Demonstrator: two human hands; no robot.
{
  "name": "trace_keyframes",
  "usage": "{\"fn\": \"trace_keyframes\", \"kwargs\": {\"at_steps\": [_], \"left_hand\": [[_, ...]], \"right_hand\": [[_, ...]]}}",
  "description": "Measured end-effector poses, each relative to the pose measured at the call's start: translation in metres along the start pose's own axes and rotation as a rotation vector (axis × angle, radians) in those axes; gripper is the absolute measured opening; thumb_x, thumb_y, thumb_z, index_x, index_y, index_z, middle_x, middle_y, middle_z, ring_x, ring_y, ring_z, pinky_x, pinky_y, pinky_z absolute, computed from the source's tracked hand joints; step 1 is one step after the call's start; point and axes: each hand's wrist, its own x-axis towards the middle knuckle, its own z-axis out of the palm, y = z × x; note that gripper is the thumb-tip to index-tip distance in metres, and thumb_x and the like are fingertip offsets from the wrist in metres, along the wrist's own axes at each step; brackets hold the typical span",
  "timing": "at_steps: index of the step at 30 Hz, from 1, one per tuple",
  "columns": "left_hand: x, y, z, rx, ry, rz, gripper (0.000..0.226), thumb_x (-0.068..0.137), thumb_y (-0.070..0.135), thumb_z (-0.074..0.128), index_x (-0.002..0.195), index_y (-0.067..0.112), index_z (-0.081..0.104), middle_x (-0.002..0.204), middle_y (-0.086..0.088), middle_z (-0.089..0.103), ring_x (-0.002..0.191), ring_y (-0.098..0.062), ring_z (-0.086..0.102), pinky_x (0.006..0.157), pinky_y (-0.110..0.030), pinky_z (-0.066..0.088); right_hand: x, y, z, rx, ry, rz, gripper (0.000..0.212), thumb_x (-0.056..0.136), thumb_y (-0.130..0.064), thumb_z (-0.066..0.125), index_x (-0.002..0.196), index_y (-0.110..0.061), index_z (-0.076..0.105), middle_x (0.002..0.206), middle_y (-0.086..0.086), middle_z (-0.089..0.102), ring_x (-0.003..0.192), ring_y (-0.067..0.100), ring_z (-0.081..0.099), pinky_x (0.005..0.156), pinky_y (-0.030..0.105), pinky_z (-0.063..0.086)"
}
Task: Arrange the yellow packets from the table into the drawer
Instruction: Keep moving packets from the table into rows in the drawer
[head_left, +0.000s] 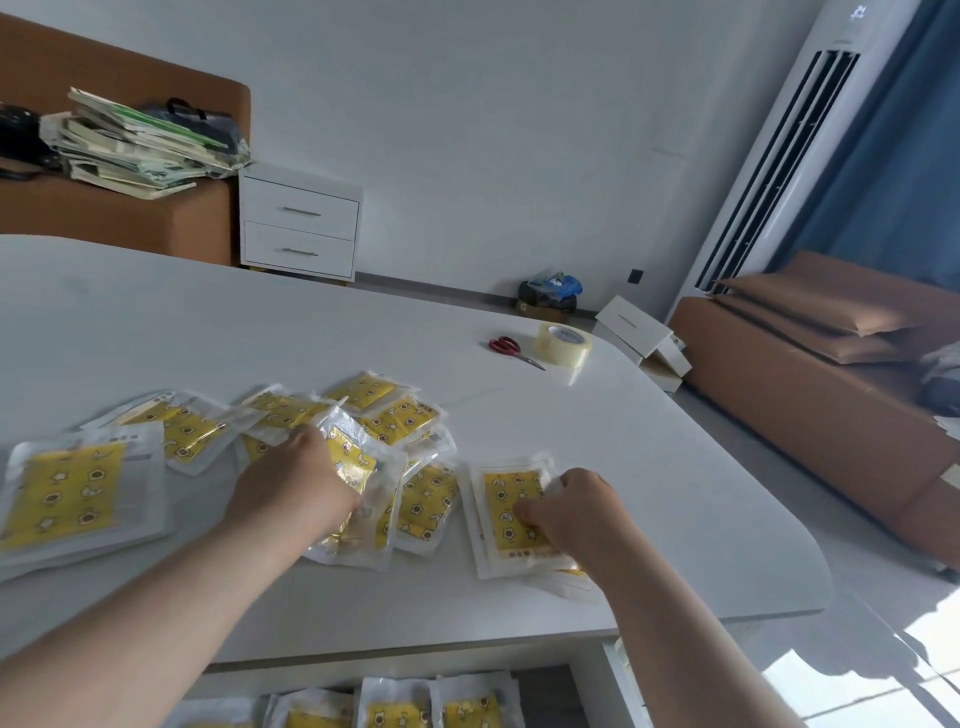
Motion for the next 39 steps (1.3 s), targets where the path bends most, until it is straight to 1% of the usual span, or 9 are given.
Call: {"fn": "trace_keyframes", "kwargs": {"at_steps": [4, 8, 11, 14, 19, 23, 28, 33, 39], "left_hand": [[0.003, -0.002, 0.000, -0.131, -0.050, -0.032, 0.078, 0.068, 0.032, 0.081, 0.132, 0.009, 0.043, 0.125, -0.008, 0.058, 0.107, -0.028, 0.058, 0.075, -0.029, 0.044], [0.005, -0.006, 0.000, -0.289, -0.071, -0.098, 0.077, 0.065, 0.024, 0.086, 0.128, 0.008, 0.045, 0.119, -0.008, 0.058, 0.102, -0.028, 0.058, 0.079, -0.032, 0.048], [0.011, -0.008, -0.001, -0.480, -0.102, -0.162, 0.060, 0.061, 0.012, 0.088, 0.109, 0.005, 0.053, 0.104, -0.011, 0.062, 0.092, -0.029, 0.061, 0.081, -0.036, 0.051], [0.017, -0.012, -0.004, -0.663, -0.158, -0.201, 0.041, 0.061, 0.002, 0.087, 0.091, 0.003, 0.059, 0.091, -0.016, 0.069, 0.086, -0.032, 0.067, 0.086, -0.042, 0.054], [0.016, -0.015, -0.013, -0.900, -0.277, -0.212, 0.030, 0.067, -0.008, 0.079, 0.093, -0.001, 0.065, 0.087, -0.019, 0.072, 0.079, -0.029, 0.068, 0.081, -0.041, 0.055], [0.015, -0.015, -0.018, -0.964, -0.320, -0.200, 0.038, 0.069, -0.007, 0.078, 0.104, 0.000, 0.064, 0.098, -0.018, 0.071, 0.096, -0.030, 0.066, 0.090, -0.044, 0.052], [0.013, -0.015, -0.020, -1.069, -0.385, -0.193, 0.017, 0.082, -0.009, 0.064, 0.096, 0.002, 0.064, 0.078, -0.015, 0.072, 0.060, -0.021, 0.070, 0.049, -0.033, 0.058], [0.013, -0.020, -0.026, -1.127, -0.402, -0.132, 0.027, 0.080, -0.009, 0.065, 0.106, -0.001, 0.064, 0.081, -0.016, 0.073, 0.067, -0.024, 0.071, 0.056, -0.037, 0.060], [-0.009, -0.034, -0.066, -1.011, -0.441, 0.015, 0.026, 0.074, -0.008, 0.066, 0.096, 0.005, 0.066, 0.083, -0.016, 0.074, 0.068, -0.026, 0.072, 0.057, -0.040, 0.061]], "right_hand": [[-0.002, -0.002, 0.001, 0.023, -0.013, 0.018, 0.041, 0.081, -0.034, 0.071, 0.108, -0.010, 0.052, 0.082, -0.003, 0.052, 0.074, 0.014, 0.054, 0.056, 0.026, 0.040], [-0.003, -0.005, 0.000, 0.093, -0.021, 0.039, 0.041, 0.080, -0.030, 0.075, 0.106, -0.012, 0.048, 0.086, -0.001, 0.057, 0.080, 0.018, 0.062, 0.055, 0.025, 0.046], [-0.003, -0.006, 0.001, 0.123, -0.022, 0.049, 0.044, 0.079, -0.028, 0.076, 0.103, -0.015, 0.042, 0.091, 0.000, 0.056, 0.086, 0.020, 0.063, 0.057, 0.027, 0.047], [-0.002, -0.008, 0.001, 0.169, -0.035, 0.078, 0.036, 0.077, -0.025, 0.078, 0.095, -0.010, 0.050, 0.091, 0.006, 0.067, 0.083, 0.022, 0.069, 0.067, 0.031, 0.056], [0.001, -0.008, 0.000, 0.315, -0.071, 0.107, 0.030, 0.074, -0.017, 0.082, 0.095, -0.007, 0.063, 0.087, 0.010, 0.072, 0.076, 0.025, 0.072, 0.073, 0.036, 0.061], [0.000, -0.005, 0.000, 0.458, -0.092, 0.069, 0.016, 0.075, -0.004, 0.079, 0.086, -0.008, 0.068, 0.080, 0.009, 0.074, 0.071, 0.025, 0.073, 0.074, 0.042, 0.061], [0.000, -0.004, 0.000, 0.607, -0.115, 0.004, 0.024, 0.077, 0.003, 0.074, 0.096, -0.009, 0.067, 0.088, 0.009, 0.076, 0.078, 0.028, 0.074, 0.078, 0.048, 0.060], [-0.004, -0.001, -0.004, 0.780, -0.187, -0.033, 0.026, 0.079, 0.005, 0.071, 0.103, -0.004, 0.065, 0.093, 0.014, 0.076, 0.081, 0.031, 0.074, 0.074, 0.047, 0.061], [-0.022, -0.003, -0.024, 0.841, -0.354, -0.177, 0.031, 0.082, 0.007, 0.066, 0.112, 0.002, 0.062, 0.104, 0.019, 0.073, 0.093, 0.035, 0.072, 0.079, 0.048, 0.059]]}}
